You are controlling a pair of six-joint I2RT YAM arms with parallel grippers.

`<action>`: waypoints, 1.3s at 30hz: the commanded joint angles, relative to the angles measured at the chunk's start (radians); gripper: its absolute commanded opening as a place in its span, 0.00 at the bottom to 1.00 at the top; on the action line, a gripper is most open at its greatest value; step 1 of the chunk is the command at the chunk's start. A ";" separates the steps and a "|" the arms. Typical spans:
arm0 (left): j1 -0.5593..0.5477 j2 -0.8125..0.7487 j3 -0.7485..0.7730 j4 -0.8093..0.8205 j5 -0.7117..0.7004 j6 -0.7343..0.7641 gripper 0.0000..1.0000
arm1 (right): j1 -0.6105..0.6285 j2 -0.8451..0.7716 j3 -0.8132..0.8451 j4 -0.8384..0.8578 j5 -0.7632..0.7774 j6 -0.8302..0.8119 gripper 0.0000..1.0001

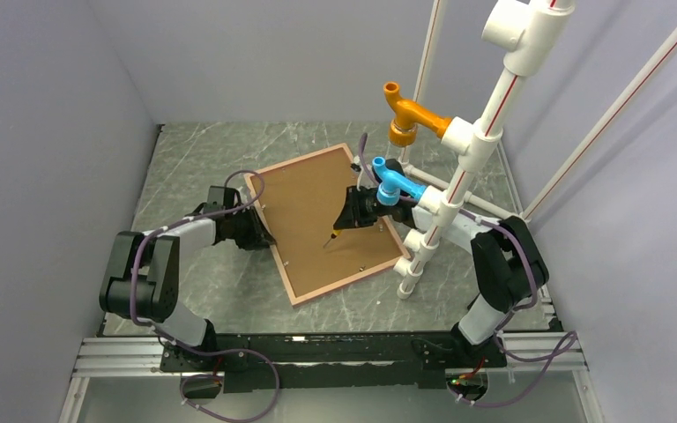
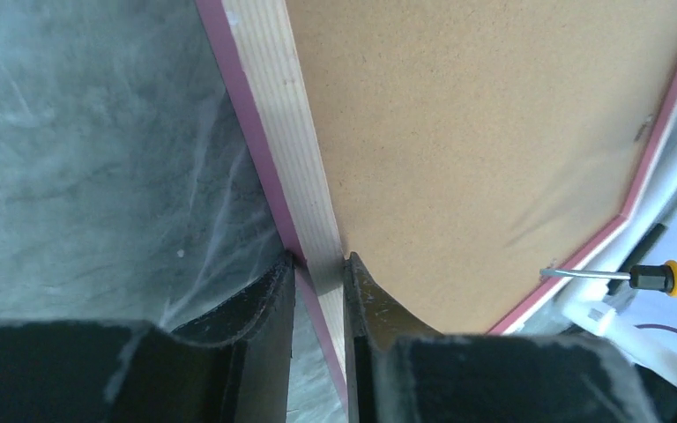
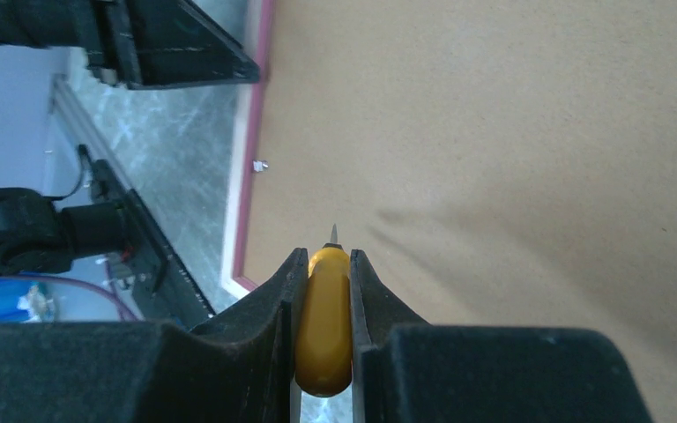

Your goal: Take the photo out of the frame

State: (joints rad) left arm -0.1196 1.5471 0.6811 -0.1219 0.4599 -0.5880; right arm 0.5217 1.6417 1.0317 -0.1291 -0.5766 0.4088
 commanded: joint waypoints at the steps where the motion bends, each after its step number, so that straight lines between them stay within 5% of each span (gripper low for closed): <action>1: -0.005 0.003 0.102 -0.123 -0.119 0.151 0.00 | 0.011 -0.004 0.066 -0.074 0.113 -0.041 0.00; 12: -0.005 -0.027 0.060 -0.101 -0.103 0.101 0.00 | -0.033 -0.219 -0.059 -0.331 0.309 -0.075 0.00; 19: -0.005 -0.055 0.057 -0.109 -0.101 0.107 0.00 | -0.032 -0.266 -0.129 -0.342 0.345 -0.072 0.00; 39: -0.005 -0.047 0.021 -0.065 -0.070 0.083 0.00 | -0.019 -0.288 -0.199 -0.333 0.197 -0.024 0.00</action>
State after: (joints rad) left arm -0.1238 1.5215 0.7235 -0.2089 0.3550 -0.4992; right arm 0.4911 1.3842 0.8677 -0.4721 -0.3241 0.3672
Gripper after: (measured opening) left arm 0.237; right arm 0.197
